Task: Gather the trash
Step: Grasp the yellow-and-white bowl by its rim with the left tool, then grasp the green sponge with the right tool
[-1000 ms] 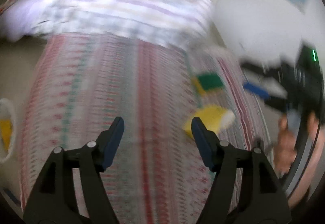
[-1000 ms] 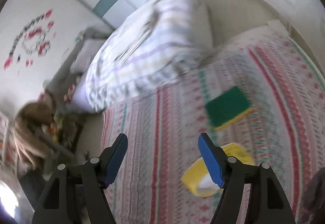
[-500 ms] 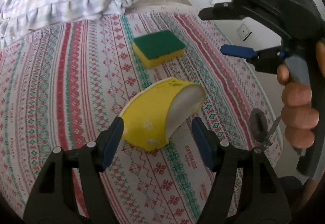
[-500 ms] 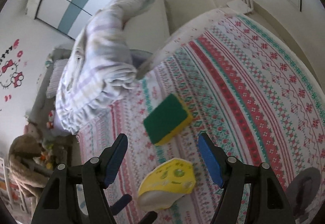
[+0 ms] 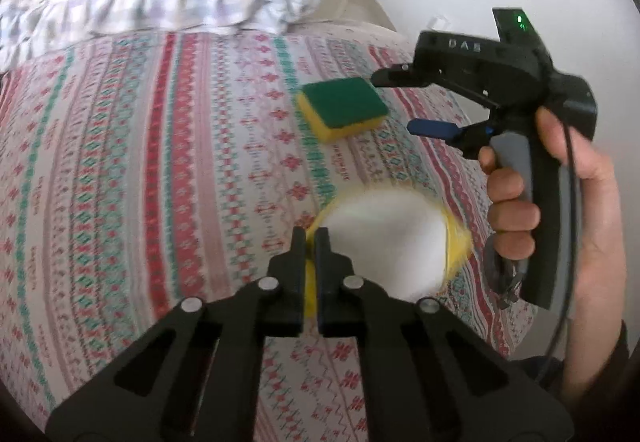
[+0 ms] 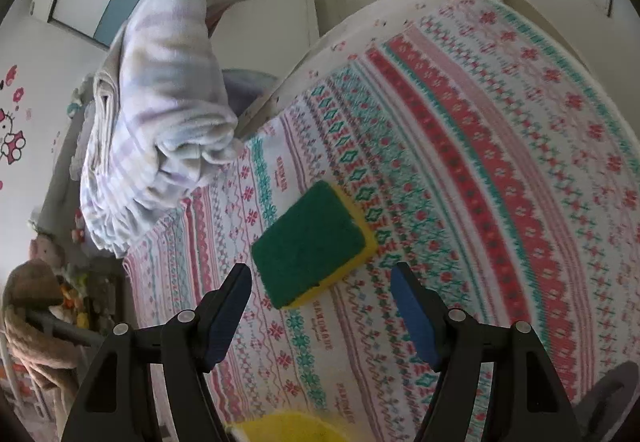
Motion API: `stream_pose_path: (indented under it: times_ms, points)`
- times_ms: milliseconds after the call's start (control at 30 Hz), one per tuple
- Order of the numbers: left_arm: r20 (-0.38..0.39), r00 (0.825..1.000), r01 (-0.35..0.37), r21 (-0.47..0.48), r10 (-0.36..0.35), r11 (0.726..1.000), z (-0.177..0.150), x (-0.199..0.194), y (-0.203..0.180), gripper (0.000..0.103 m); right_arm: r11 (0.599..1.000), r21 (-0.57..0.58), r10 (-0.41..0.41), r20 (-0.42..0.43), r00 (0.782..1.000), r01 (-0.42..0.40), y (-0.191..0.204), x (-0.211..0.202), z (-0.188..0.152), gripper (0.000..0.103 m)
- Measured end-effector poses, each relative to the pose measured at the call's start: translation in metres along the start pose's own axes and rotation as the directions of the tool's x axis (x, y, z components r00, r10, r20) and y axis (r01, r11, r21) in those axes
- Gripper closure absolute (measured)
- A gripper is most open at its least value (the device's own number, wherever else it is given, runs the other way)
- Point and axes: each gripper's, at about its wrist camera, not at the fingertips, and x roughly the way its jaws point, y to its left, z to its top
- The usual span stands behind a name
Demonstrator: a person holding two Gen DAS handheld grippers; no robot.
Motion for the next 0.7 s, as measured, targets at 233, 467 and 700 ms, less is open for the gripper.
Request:
stream_pose_path:
  times_ms: [233,467,700]
  points:
    - [0.014,1.0,-0.006,-0.052,0.007,0.999,-0.001,-0.014,0.018,0.098,0.998,-0.024,-0.058,-0.004,0.998,0.058,0.005,0.014,0.004,0.03]
    - [0.045,0.997,-0.065,-0.101,0.07,0.993,0.002,-0.034,0.033,0.098,0.996,-0.043,-0.082,0.003,0.997,0.082,0.006,0.027,0.008,0.04]
    - [0.07,0.989,-0.12,-0.136,0.13,0.983,0.004,-0.05,0.05,0.098,0.99,-0.077,-0.117,0.02,0.993,0.119,0.011,0.034,0.009,0.071]
